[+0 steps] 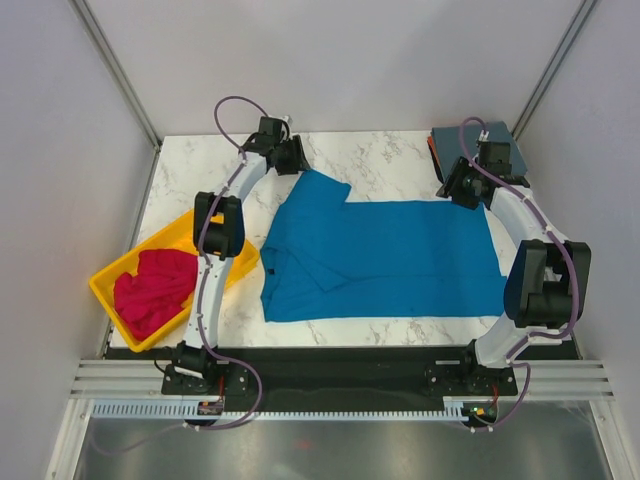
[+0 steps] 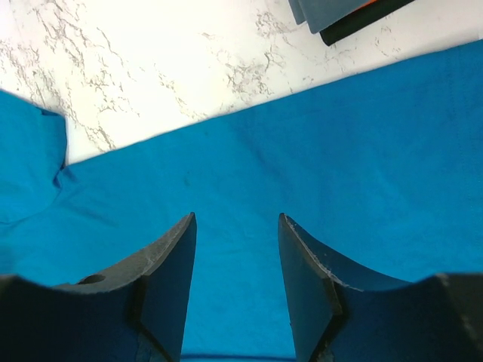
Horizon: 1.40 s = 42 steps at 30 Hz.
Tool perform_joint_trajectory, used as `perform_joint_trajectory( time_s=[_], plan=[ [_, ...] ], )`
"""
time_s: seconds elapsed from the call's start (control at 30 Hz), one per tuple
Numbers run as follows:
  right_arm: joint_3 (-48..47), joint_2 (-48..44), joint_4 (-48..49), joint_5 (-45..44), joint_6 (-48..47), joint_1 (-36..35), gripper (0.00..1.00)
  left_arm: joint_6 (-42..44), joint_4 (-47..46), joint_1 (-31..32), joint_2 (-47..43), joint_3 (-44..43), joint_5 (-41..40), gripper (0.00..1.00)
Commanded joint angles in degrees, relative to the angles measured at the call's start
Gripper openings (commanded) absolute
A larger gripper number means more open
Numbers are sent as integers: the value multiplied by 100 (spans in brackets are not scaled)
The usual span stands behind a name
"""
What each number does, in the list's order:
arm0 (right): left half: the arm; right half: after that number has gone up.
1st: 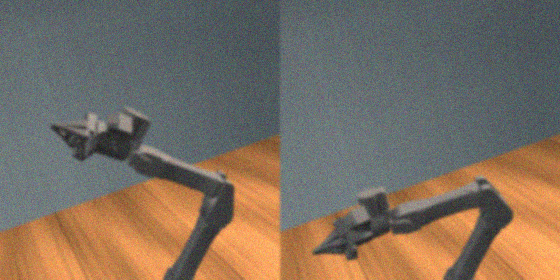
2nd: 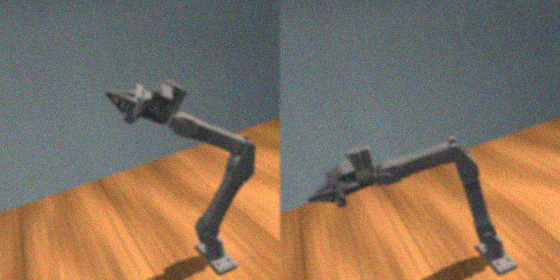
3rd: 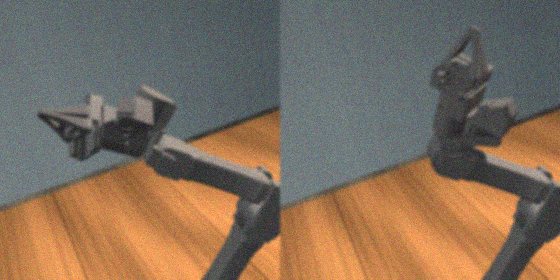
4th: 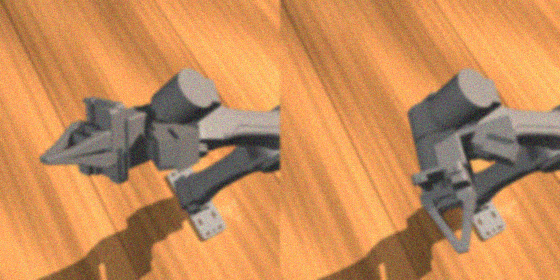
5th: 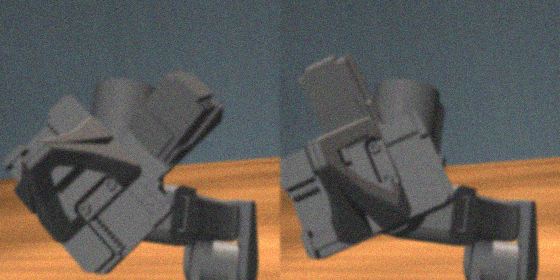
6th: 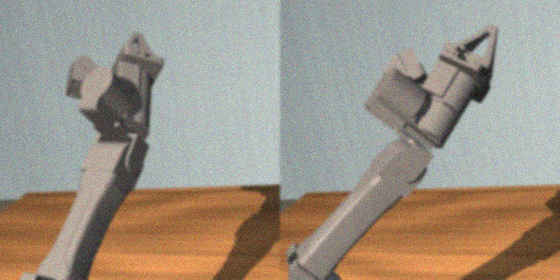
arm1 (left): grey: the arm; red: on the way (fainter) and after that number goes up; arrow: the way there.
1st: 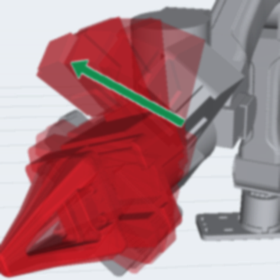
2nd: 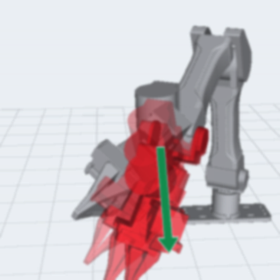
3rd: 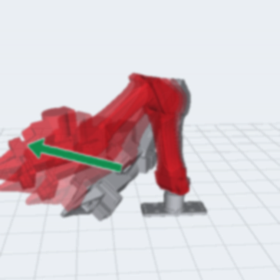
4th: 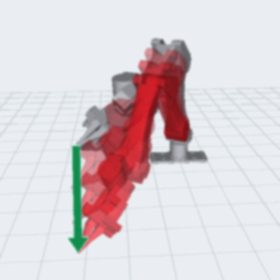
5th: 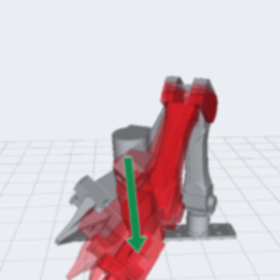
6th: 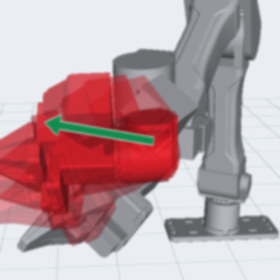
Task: Fold and stack the t-shirts
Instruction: Fold the tshirt
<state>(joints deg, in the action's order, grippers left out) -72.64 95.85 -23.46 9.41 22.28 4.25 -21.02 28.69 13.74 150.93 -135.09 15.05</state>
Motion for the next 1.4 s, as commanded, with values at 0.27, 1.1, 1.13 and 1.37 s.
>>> perform_joint_trajectory(
  time_s=[0.27, 1.1, 1.13, 1.37],
  plan=[
    [-154, -23, 149, 237, 83, 5, 56, -587, -153, 94, 305, 0, 525, 45],
    [-2147, 1496, -1747, -2662, 1752, 392, 53, -571, -294, 191, -2041, 1440, 1931, 2],
    [-2514, 1637, -1906, -2812, 1997, 401, 52, -553, -294, 191, -2233, 1537, 1932, 2],
    [-3054, 2358, -2444, -3323, 2770, 410, 50, -342, -346, 217, -3007, 2608, 2019, 2]
  ],
)
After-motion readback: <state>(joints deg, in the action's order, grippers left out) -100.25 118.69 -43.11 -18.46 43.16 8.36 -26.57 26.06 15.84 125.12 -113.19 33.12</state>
